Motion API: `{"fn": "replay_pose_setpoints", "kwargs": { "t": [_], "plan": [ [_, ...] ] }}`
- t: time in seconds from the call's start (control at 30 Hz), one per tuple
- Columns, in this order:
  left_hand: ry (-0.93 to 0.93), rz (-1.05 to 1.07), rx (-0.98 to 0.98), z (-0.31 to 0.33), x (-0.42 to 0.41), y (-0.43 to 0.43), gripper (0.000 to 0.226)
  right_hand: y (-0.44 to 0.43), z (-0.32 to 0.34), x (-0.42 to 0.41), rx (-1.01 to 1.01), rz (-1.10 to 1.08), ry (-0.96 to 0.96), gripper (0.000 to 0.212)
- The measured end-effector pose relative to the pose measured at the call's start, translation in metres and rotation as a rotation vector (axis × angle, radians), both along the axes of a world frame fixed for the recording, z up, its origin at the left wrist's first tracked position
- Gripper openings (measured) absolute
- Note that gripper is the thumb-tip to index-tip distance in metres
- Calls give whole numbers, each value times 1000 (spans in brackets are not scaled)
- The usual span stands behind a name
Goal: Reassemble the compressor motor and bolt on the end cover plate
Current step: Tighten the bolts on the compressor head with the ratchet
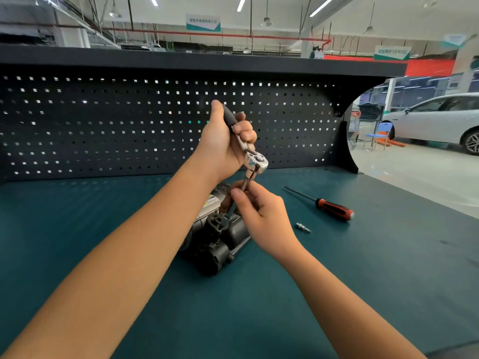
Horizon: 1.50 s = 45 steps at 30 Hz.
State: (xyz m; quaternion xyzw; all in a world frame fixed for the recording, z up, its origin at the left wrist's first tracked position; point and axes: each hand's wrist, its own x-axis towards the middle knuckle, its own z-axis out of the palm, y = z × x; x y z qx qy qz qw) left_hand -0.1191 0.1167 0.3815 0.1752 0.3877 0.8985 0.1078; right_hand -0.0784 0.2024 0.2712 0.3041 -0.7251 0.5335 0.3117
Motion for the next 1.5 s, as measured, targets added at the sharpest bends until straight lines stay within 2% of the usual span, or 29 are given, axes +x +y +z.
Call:
{"fn": "replay_pose_setpoints", "kwargs": {
  "t": [0.1, 0.2, 0.3, 0.37, 0.47, 0.57, 0.7, 0.8, 0.97, 1.1, 1.17, 1.4, 1.5],
  "plan": [
    [95, 132, 59, -7, 15, -18, 54, -2, -1, 2, 30, -30, 83, 20],
    [265, 427, 42, -24, 41, -46, 46, -7, 6, -2, 34, -20, 23, 21],
    [497, 596, -95, -43, 73, -55, 25, -11, 13, -10, 15, -10, -79, 25],
    [651, 741, -217, -54, 88, -51, 12, -15, 13, -11, -10, -20, -75, 26],
    [765, 851, -289, -64, 94, -44, 13, -21, 4, -9, -77, -50, -38, 25],
    [704, 754, -227, -66, 90, -45, 20, -26, 1, -7, -217, -8, -134, 28],
    [753, 635, -219, -63, 85, -41, 21, -29, 8, -12, -380, 273, -394, 39],
    [700, 601, -218, -52, 74, -40, 24, -30, 6, -15, -476, 400, -505, 38],
    [480, 485, -127, -32, 42, -49, 42, -30, 5, -11, -452, 343, -497, 37],
    [339, 313, -152, -18, 15, -51, 49, -31, -1, -7, -285, 107, -372, 31],
    [294, 244, -181, -14, 4, -47, 51, -30, -3, -8, -273, 68, -346, 28],
    [218, 164, -178, -12, -16, -42, 55, -21, 9, -19, -275, 65, -348, 29],
    [169, 146, -192, -8, -19, -41, 58, -31, 20, -25, -384, 287, -478, 38]
  ]
}}
